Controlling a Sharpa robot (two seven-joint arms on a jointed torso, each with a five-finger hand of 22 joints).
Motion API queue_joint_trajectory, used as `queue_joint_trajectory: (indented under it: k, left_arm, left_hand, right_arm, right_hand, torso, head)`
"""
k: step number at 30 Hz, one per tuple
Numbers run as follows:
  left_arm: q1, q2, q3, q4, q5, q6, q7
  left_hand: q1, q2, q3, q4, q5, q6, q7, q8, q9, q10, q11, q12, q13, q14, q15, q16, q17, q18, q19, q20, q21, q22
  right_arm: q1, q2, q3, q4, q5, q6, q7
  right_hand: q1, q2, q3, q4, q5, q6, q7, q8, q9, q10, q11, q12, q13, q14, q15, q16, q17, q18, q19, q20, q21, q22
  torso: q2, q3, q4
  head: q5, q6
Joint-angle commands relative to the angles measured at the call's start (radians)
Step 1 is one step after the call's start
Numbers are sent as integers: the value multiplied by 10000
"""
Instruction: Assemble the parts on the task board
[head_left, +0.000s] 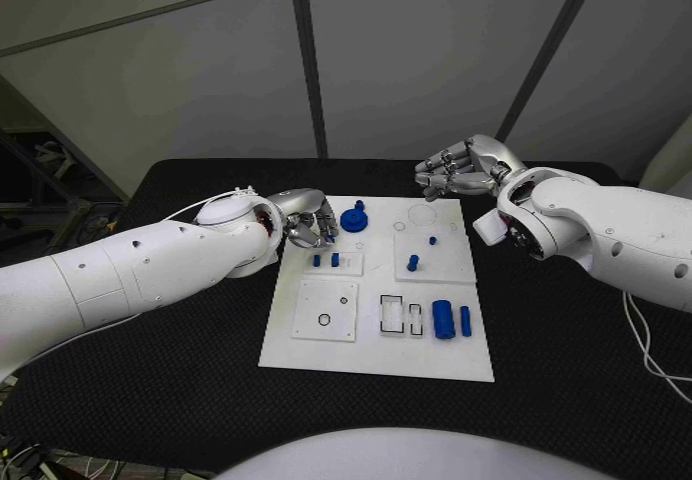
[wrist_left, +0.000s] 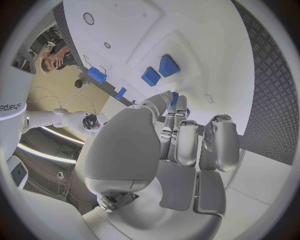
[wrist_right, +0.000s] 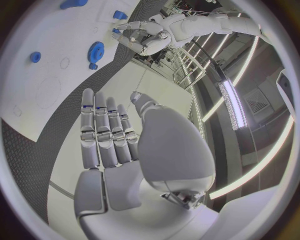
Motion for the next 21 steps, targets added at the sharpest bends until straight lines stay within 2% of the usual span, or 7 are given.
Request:
queue_joint_trajectory:
  k: [1, 8, 21]
  left_arm:
    - [5, 24, 5, -20, -141, 141, -51]
    - [-1, 65, -1, -72, -152, 213, -90]
    - [-12, 55, -14, -92, -154, 277, -124]
  left_hand:
    - [-164, -27, 25, -17, -72, 58, 20, -53, -4, 46, 5, -64, 12, 185, -63, 25, -17, -165, 172, -69, 21, 1359]
    - [-411, -166, -44, -5, -94, -310, 76, -329, -124, -105, 70, -231, 0, 171, -18, 31, -59, -163, 159, -45, -13, 1358]
    - [-564, -266, -77, -1, -93, -510, 87, -519, -208, -270, 142, -410, -32, 156, 38, 37, -104, -150, 132, 1, -93, 1331]
  right_arm:
    - [17, 5, 4, 3, 32, 59, 73]
    - [17, 3, 4, 3, 32, 60, 74]
    - [16, 4, 4, -16, 32, 76, 56]
  right_hand:
    - [44, 88, -38, -37, 54, -41, 4, 15, 2, -67, -5, 38, -16, -59, -28, -24, -13, 41, 69, 28, -36, -12]
    - [44, 88, -38, -37, 54, -41, 4, 15, 2, -67, -5, 38, -16, -59, -28, -24, -13, 41, 69, 28, -36, -12]
    - [44, 88, -38, -37, 54, -41, 4, 15, 2, -67, -5, 38, -16, -59, -28, -24, -13, 41, 69, 28, -36, -12]
  torso:
    - [-6, 2, 3]
    - [0, -1, -6]
    - [-8, 2, 1]
  head:
    - [0, -4]
    - [-20, -21]
    - [-29, -49]
